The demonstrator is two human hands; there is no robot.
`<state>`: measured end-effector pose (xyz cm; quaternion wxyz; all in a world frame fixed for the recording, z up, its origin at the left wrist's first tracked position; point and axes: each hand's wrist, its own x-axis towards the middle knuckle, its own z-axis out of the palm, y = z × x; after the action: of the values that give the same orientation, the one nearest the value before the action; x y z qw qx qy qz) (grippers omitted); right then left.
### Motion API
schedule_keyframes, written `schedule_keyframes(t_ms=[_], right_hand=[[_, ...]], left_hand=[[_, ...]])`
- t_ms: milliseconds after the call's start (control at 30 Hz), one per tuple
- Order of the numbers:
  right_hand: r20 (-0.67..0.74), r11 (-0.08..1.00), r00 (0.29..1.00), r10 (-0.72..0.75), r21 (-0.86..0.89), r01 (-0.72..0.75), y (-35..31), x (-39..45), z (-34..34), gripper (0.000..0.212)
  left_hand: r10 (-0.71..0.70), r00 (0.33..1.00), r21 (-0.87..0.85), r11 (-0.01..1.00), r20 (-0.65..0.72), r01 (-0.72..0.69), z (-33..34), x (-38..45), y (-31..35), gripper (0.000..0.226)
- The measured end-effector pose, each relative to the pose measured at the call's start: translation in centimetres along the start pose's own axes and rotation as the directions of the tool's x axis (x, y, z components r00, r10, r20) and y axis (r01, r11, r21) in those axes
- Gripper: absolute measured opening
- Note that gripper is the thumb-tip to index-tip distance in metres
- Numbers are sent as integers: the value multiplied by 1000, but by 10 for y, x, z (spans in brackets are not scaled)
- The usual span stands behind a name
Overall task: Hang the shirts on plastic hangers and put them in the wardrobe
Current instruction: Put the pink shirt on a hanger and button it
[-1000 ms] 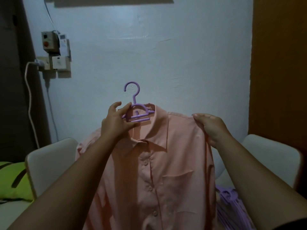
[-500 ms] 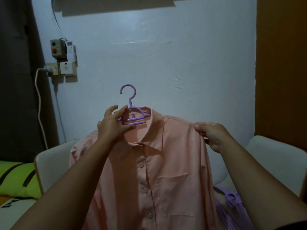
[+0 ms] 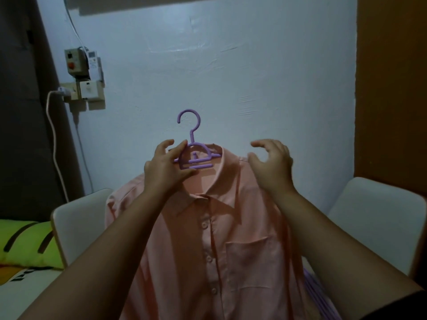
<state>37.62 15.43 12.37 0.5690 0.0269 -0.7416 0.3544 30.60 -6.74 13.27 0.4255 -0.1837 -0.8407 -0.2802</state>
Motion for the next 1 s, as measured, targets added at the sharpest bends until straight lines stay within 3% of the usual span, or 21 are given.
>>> schedule_keyframes(t_ms=[100,200,300,433,533,633,800,1000], right_hand=[[172,960,956,-237,-107,257,-24,2,10,39],[420,868,869,-263,-290,403,-31,5,15,53],[484,785,836,-260,-398,475,-28,3,19,61],[459,769,830,-318,-387,509,-21,3,23,60],[445,814,827,-344,-298,498,-16,6,25,61],[422,860,851,-313,-253,442,-10,12,23,64],[308,930,936,-169,-264,254,8,28,17,65],[228,950,970,-89,-272,151,29,40,19,67]], left_hand=[[32,999,19,999,17,-32,7,-6,14,79],[67,997,-8,998,42,-67,11,-7,23,80],[104,992,-48,994,72,-101,12,-8,27,81],[158,985,-113,982,62,-151,7,-9,28,81],[197,978,-221,959,71,-177,-3,-9,27,77],[227,973,-176,960,39,-217,-9,-12,15,75],[50,999,62,997,-9,-49,-5,-20,-16,81],[-91,996,-65,994,-3,90,14,-15,-19,82]])
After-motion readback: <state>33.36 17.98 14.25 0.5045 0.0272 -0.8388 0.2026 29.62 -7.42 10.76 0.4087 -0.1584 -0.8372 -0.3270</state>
